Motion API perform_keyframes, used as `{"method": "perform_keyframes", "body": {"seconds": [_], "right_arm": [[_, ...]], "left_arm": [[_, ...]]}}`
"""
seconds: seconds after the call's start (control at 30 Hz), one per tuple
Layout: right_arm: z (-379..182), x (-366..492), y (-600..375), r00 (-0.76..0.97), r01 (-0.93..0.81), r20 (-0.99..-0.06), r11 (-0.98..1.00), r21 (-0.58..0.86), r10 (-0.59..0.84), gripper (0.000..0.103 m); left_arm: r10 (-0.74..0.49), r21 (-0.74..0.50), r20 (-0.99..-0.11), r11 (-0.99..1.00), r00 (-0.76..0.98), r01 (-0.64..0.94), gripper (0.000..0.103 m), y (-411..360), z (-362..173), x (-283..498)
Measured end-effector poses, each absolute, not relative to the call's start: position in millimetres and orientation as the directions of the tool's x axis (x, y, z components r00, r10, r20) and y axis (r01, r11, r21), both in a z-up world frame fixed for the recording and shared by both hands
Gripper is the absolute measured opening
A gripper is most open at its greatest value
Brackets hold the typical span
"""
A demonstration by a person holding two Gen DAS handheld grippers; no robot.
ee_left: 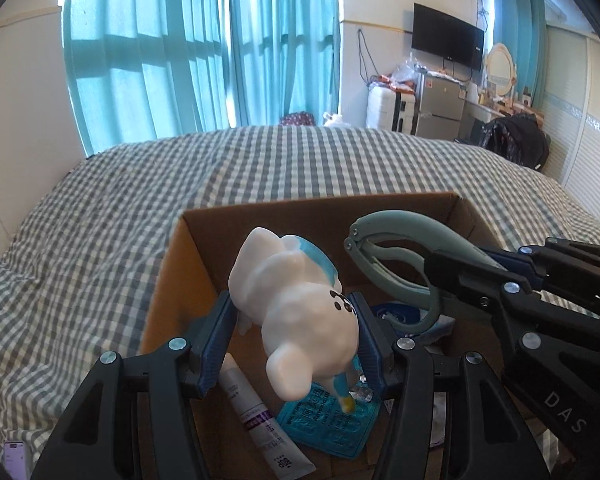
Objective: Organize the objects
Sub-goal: 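Carry the plush bear and green hanger over the box and lower them, then open both tools to release the bear and hanger into the box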
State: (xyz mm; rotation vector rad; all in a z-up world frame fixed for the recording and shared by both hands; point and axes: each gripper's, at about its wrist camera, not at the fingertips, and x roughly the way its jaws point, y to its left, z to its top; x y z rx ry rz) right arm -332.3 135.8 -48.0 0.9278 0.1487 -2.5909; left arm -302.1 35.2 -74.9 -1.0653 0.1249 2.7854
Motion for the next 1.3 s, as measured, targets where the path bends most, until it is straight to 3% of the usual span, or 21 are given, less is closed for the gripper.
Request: {"method": "perform_keyframes", "body": {"seconds": [0.27,0.43,0.5,0.57,0.63,0.73,1.0,1.1,1.3], "right_arm": [[-50,-328,152,-0.688,0.369,-0.630,-0.921,0.123,-0.360,0.013],[-19,-310,159,-0.729,0.351,-0.591,-0.930,0.111,-0.346,0.016],[-6,-299,159,-0.746,0.343,-0.575,-0.934,0.099,-0.336,0.033],[11,-286,162,-0.765,0.338,-0.553,-0.937,0.090,-0.330,0.043],[31,-270,166,-0.783,0.338,-0.532,-0.939,0.071,-0.322,0.046],[60,-245,170,-0.816,0.329,-0.495,-0.944,0.029,-0.299,0.054],[108,-177,178,-0.869,0.320,-0.408,-0.947,-0.029,-0.281,0.085],[113,-157,176,-0.875,0.321,-0.397,-0.946,-0.048,-0.277,0.092],[85,-134,176,-0.851,0.329,-0.447,-0.943,-0.043,-0.276,0.096]], "left_arm": [[0.110,0.023,-0.674,-0.985,-0.731,-0.170,0.062,32,-75,-300],[0.087,0.038,-0.653,-0.988,-0.752,-0.147,0.081,32,-53,-282],[0.075,0.042,-0.634,-0.991,-0.770,-0.131,0.087,30,-39,-275],[0.062,0.047,-0.615,-0.992,-0.786,-0.115,0.092,28,-24,-265],[0.052,0.052,-0.598,-0.993,-0.800,-0.103,0.093,25,-10,-255],[0.023,0.065,-0.568,-0.995,-0.823,-0.072,0.103,20,11,-236],[-0.028,0.108,-0.503,-0.994,-0.864,-0.031,0.103,4,49,-183],[-0.021,0.096,-0.505,-0.995,-0.863,-0.031,0.103,-2,52,-164],[-0.012,0.058,-0.545,-0.998,-0.838,-0.024,0.103,-16,32,-145]]}}
